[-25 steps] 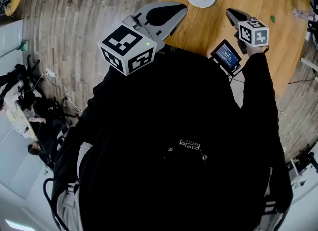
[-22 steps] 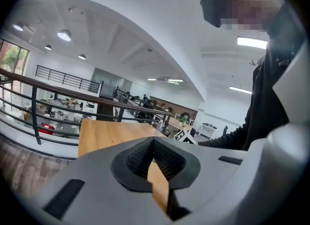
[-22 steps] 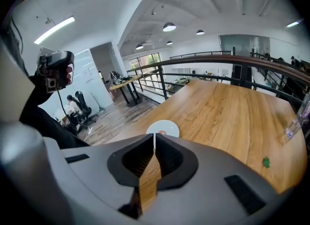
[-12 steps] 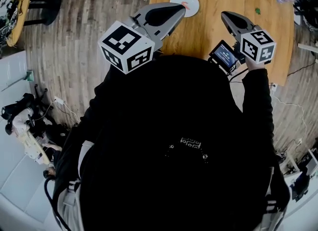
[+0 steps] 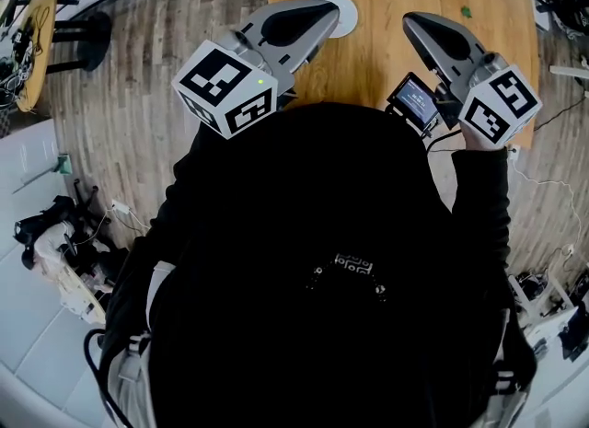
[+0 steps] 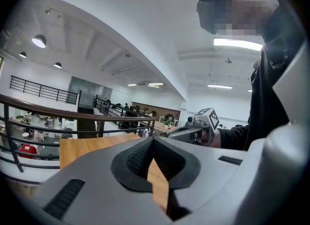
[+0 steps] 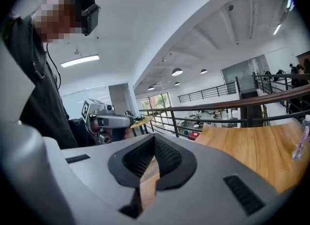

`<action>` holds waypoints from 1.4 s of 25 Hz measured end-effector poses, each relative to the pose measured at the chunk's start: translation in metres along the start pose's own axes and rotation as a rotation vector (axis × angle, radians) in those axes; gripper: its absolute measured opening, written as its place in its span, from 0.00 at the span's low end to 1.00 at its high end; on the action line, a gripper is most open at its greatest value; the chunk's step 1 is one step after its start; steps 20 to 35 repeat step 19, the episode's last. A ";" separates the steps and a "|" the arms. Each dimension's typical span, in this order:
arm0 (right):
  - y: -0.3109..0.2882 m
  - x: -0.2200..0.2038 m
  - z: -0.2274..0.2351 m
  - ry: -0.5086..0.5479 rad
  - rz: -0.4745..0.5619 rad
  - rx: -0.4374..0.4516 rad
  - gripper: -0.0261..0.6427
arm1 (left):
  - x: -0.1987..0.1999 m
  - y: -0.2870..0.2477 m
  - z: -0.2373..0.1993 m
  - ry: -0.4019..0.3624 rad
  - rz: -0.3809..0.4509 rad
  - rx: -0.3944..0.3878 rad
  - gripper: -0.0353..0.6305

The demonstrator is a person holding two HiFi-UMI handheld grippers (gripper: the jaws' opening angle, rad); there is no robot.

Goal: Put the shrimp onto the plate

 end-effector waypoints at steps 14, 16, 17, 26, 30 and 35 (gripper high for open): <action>0.007 -0.002 0.007 0.001 0.019 -0.029 0.07 | -0.004 -0.012 0.006 -0.002 -0.045 -0.021 0.05; 0.002 -0.001 0.006 0.004 0.017 -0.033 0.07 | -0.002 -0.008 0.006 -0.006 -0.045 -0.022 0.05; 0.000 0.001 0.003 0.009 0.016 -0.035 0.07 | 0.000 -0.005 0.006 -0.009 -0.044 -0.023 0.05; -0.005 0.005 -0.002 0.024 0.012 -0.039 0.07 | 0.003 0.000 0.005 -0.017 -0.042 -0.023 0.05; -0.005 0.005 -0.002 0.024 0.012 -0.039 0.07 | 0.003 0.000 0.005 -0.017 -0.042 -0.023 0.05; -0.005 0.005 -0.002 0.024 0.012 -0.039 0.07 | 0.003 0.000 0.005 -0.017 -0.042 -0.023 0.05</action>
Point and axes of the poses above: the fingertips, and each gripper's own axes: y backward along the fingers, z to its right, x out of its top, the point moved 3 cm from there along y, backward along the fingers, and after that the axes turned 10 degrees about -x, right-handed, at the moved point
